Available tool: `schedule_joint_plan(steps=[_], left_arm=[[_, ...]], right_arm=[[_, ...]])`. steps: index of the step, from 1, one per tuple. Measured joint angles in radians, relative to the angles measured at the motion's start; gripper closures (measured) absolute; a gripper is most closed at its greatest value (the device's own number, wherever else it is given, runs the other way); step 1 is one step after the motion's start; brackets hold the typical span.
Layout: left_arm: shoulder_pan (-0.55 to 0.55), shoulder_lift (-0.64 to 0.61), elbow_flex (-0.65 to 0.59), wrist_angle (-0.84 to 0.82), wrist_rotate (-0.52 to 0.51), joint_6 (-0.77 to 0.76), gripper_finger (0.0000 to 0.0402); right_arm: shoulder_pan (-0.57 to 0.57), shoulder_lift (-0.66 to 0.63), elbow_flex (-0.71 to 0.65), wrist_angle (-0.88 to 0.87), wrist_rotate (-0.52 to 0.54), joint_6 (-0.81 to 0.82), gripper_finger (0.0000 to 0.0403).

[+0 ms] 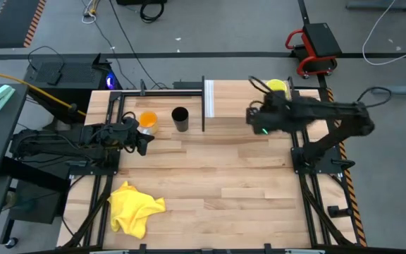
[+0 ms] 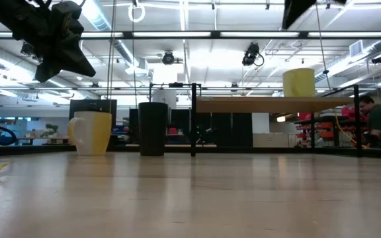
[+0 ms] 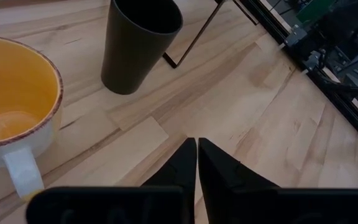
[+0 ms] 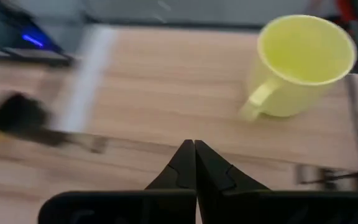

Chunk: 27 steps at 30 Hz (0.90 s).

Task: Stack small to large cups/mugs on shelf
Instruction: Put the yellow mug on the shelf

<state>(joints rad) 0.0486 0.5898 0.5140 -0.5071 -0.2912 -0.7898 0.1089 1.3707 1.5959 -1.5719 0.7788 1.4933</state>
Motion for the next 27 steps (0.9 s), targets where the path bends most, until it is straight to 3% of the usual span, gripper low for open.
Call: schedule_joint_plan(steps=[6,9,14,19,27], left_arm=[[0.000,0.000,0.000,0.001,0.000,0.000,0.0387],[0.000,0.000,0.000,0.001,-0.001,0.000,0.0389],[0.000,0.000,0.000,0.001,-0.003,0.000,0.0381],[0.000,0.000,0.000,0.001,-0.003,0.000,0.0378],[0.000,0.000,0.000,0.000,-0.004,0.001,0.0389]], right_arm=[[0.314,-0.002,-0.010,0.003,0.305,0.243,0.0403],[0.347,0.053,-0.080,0.001,0.319,0.336,0.0403],[0.319,0.148,-0.269,0.003,0.358,0.541,0.0403],[0.212,0.162,-0.467,0.021,0.384,0.794,0.0402],[0.085,0.125,-0.542,0.158,0.435,0.707,0.0400]])
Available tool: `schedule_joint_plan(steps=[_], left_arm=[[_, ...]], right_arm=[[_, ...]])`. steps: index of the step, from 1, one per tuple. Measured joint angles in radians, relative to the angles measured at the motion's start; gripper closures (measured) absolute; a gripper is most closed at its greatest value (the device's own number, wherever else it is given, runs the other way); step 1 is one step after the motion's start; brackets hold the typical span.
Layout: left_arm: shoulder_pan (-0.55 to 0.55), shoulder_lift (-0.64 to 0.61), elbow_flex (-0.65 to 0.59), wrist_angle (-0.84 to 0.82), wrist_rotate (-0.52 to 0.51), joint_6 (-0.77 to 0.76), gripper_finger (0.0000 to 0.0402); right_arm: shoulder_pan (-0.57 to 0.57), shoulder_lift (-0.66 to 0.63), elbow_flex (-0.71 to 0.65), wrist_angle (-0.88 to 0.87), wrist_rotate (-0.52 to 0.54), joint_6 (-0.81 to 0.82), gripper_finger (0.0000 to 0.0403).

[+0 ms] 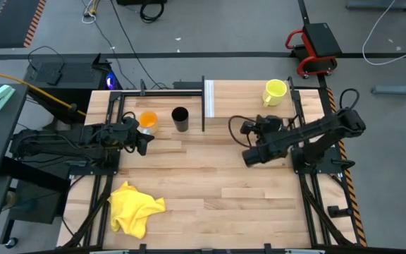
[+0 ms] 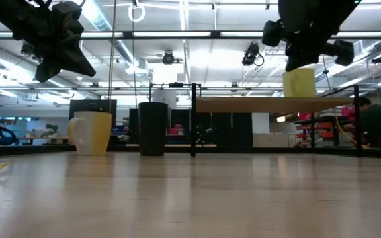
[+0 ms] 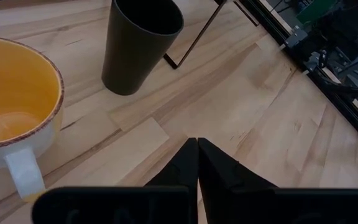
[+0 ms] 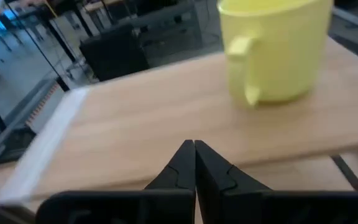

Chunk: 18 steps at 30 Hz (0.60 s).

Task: Stack small to large cups/mugs on shelf
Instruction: Put the yellow mug on the shelf

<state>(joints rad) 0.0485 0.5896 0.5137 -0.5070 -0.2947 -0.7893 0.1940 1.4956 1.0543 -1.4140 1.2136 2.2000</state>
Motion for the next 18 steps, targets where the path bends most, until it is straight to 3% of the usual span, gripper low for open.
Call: schedule_joint_plan(steps=[5,11,15,18], left_arm=[[0.000,0.000,0.000,0.001,-0.011,0.001,0.0380],[0.000,0.000,0.000,0.001,-0.030,0.000,0.0375],[0.000,0.000,0.000,0.001,-0.035,0.000,0.0381],[0.000,0.000,0.000,0.002,-0.035,-0.002,0.0387]], right_arm=[[-0.049,0.000,0.006,0.177,0.047,-0.105,0.0399],[-0.145,0.000,0.006,0.450,0.027,-0.537,0.0400],[-0.244,0.000,0.006,0.556,-0.059,-0.714,0.0400],[-0.287,0.003,0.002,0.660,-0.063,-0.862,0.0400]])
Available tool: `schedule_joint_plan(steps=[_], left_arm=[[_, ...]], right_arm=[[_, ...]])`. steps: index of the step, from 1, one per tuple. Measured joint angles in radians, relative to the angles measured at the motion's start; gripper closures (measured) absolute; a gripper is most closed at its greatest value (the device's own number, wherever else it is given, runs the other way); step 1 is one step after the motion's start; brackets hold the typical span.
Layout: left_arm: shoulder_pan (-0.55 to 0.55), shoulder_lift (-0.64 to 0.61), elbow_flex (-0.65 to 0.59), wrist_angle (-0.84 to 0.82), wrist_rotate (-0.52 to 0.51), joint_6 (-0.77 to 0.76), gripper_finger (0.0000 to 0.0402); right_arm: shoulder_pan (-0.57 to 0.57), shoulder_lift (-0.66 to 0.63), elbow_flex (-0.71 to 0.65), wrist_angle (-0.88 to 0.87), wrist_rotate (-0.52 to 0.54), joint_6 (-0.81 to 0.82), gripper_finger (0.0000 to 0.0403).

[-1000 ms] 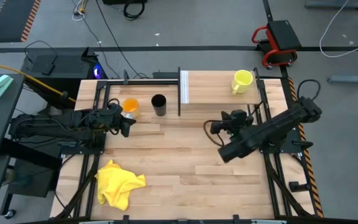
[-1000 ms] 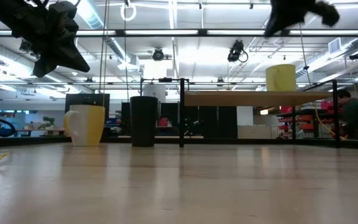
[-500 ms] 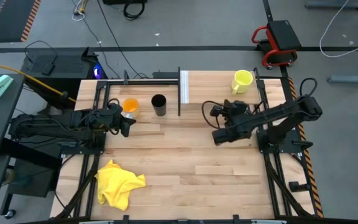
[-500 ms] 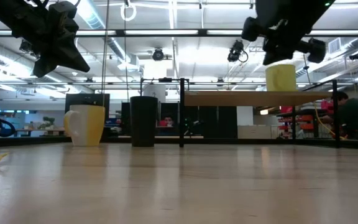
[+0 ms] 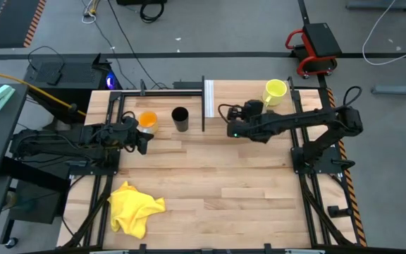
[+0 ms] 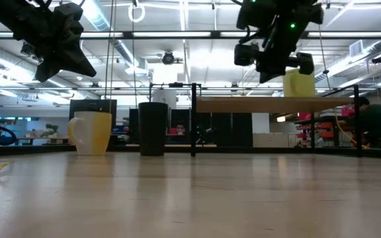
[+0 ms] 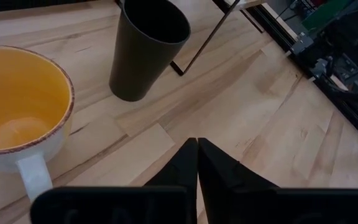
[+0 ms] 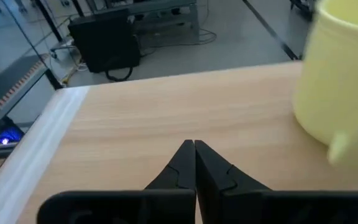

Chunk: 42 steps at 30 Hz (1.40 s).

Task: Stack small to large cups/mugs on shelf
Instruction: Put the yellow mug on the shelf

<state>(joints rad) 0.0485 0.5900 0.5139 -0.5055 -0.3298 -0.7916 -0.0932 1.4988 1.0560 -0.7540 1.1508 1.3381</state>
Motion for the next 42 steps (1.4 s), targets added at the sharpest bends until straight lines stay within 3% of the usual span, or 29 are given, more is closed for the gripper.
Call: schedule_joint_plan(steps=[3,23,42], left_arm=[[0.000,0.000,0.000,0.000,0.000,-0.002,0.0389],[0.000,0.000,0.000,0.000,0.000,-0.056,0.0387],[0.000,0.000,0.000,0.000,-0.007,-0.050,0.0385]], right_arm=[[-0.034,0.000,0.000,0.046,-0.008,-0.081,0.0401],[-0.113,0.000,-0.001,-0.040,-0.025,-0.070,0.0402],[-0.107,0.000,-0.001,-0.327,-0.053,0.227,0.0403]])
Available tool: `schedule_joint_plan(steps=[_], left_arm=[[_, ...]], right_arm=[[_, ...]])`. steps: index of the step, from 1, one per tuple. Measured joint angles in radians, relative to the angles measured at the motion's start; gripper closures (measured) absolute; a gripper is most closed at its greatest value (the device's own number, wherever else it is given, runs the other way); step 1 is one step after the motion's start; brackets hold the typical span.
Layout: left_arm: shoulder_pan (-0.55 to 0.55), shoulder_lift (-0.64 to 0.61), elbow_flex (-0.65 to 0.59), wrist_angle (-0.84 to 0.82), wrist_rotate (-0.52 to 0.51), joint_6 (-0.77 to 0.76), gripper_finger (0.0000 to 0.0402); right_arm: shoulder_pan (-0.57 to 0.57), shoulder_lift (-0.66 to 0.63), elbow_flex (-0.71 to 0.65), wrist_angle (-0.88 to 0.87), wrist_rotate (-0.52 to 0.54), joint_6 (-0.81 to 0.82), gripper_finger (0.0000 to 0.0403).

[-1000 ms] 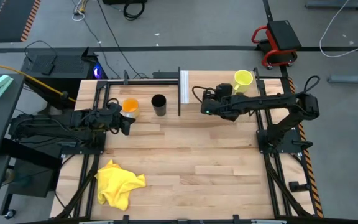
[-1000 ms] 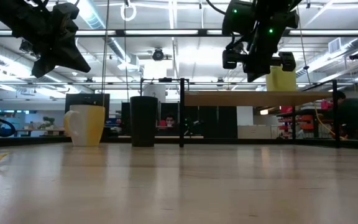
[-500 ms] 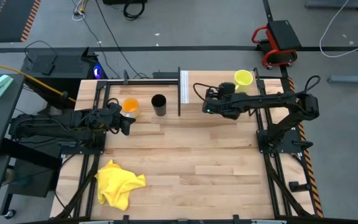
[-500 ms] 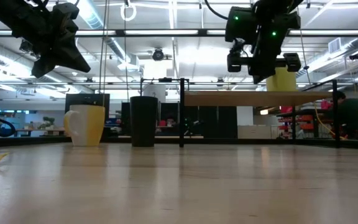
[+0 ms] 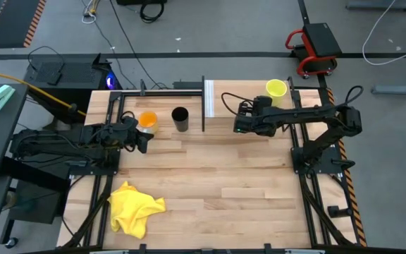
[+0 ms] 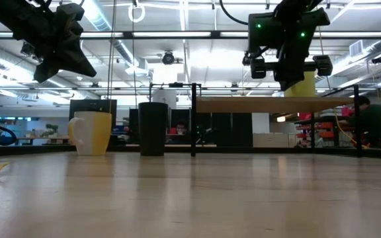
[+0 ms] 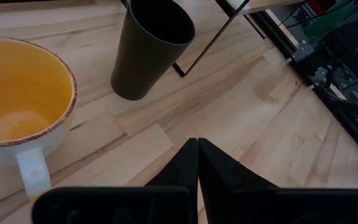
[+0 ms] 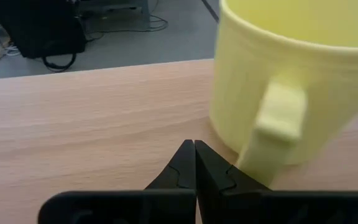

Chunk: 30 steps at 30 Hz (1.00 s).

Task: Stack small to large cups/mugs on shelf
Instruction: Put the yellow mug on the shelf

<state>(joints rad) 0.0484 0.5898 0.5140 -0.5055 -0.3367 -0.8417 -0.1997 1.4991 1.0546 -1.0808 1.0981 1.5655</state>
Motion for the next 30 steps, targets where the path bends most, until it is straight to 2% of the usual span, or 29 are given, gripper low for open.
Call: schedule_joint_plan(steps=[6,16,24,30], left_arm=[[0.000,0.000,0.000,0.000,0.000,0.000,0.0378],[0.000,0.000,0.000,0.000,0.000,0.000,0.0387],[0.000,0.000,0.000,0.000,0.000,-0.001,0.0378],[0.000,0.000,0.000,0.000,0.000,-0.001,0.0388]], right_arm=[[0.000,0.000,0.000,-0.030,-0.012,0.014,0.0403],[0.008,0.000,0.000,-0.112,-0.027,0.092,0.0403],[0.037,0.000,0.000,-0.239,-0.039,0.234,0.0403],[0.040,0.000,0.000,-0.260,-0.045,0.249,0.0403]])
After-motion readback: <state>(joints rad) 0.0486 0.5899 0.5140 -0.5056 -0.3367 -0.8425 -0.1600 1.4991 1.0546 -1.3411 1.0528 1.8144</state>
